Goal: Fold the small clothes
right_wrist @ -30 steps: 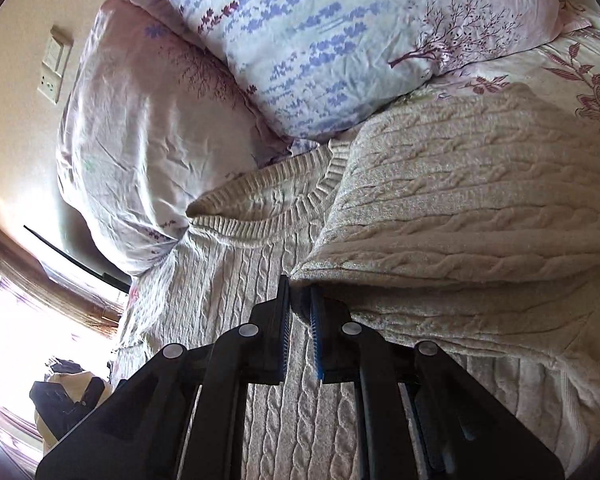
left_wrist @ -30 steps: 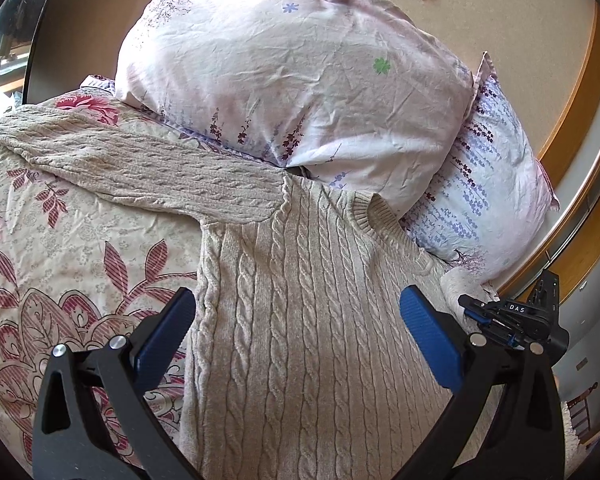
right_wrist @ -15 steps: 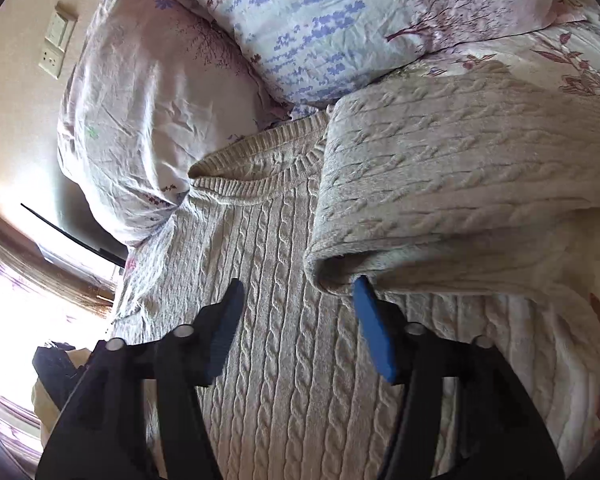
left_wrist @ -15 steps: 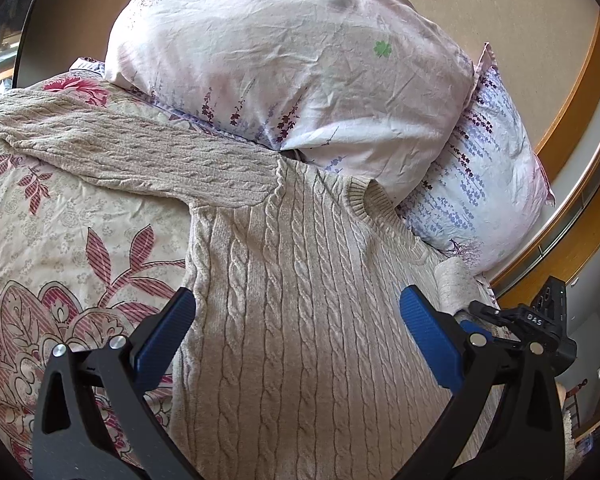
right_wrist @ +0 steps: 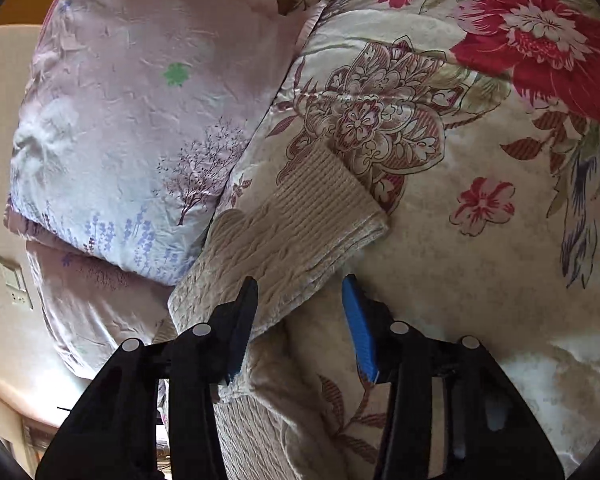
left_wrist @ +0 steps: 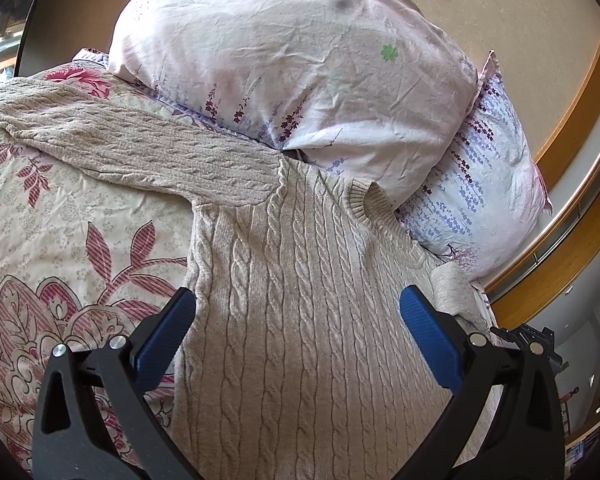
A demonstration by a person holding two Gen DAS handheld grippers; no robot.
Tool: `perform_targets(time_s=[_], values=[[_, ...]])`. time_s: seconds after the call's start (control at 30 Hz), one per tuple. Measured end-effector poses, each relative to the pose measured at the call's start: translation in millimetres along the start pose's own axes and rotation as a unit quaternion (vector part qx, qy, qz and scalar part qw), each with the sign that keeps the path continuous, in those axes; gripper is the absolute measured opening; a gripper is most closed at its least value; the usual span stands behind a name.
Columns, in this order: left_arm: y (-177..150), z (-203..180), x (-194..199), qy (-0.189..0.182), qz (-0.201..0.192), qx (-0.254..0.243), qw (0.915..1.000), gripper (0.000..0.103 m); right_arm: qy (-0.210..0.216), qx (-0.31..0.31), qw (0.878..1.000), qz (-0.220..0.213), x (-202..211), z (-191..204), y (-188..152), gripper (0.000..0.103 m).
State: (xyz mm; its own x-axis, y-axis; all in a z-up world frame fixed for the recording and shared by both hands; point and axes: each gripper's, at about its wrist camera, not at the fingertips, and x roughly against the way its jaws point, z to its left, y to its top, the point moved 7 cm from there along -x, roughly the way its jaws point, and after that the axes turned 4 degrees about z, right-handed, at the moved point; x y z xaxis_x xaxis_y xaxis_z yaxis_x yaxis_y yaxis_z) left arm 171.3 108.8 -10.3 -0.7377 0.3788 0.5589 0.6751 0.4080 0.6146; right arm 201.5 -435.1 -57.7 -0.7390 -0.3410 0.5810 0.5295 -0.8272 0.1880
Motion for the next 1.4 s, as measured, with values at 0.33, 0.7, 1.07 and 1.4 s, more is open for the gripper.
perform_targets(time_s=[0.33,0.7,1.07,1.4], values=[[38.6,37.0,25.2,0.051,-0.018,0.007,0.9985,0.101,0.022,0.078,0.996,-0.045,-0.6,59.9,9.8,0.010],[67.6,91.3,43.7,0.096,-0.064,0.063,0.9913,0.101,0.160,0.248,0.954,0.053,-53.0,230.5,-101.9,0.010],[82.6,144.1,50.0,0.098,-0.072,0.152,0.9809,0.100,0.097,0.371,0.900,0.206,-168.5,250.9,-256.1,0.010],[94.1,194.4,52.7,0.095,-0.069,0.253,0.9604,0.076,0.137,0.407,0.866,0.256,-159.0,277.9,-305.2,0.073]])
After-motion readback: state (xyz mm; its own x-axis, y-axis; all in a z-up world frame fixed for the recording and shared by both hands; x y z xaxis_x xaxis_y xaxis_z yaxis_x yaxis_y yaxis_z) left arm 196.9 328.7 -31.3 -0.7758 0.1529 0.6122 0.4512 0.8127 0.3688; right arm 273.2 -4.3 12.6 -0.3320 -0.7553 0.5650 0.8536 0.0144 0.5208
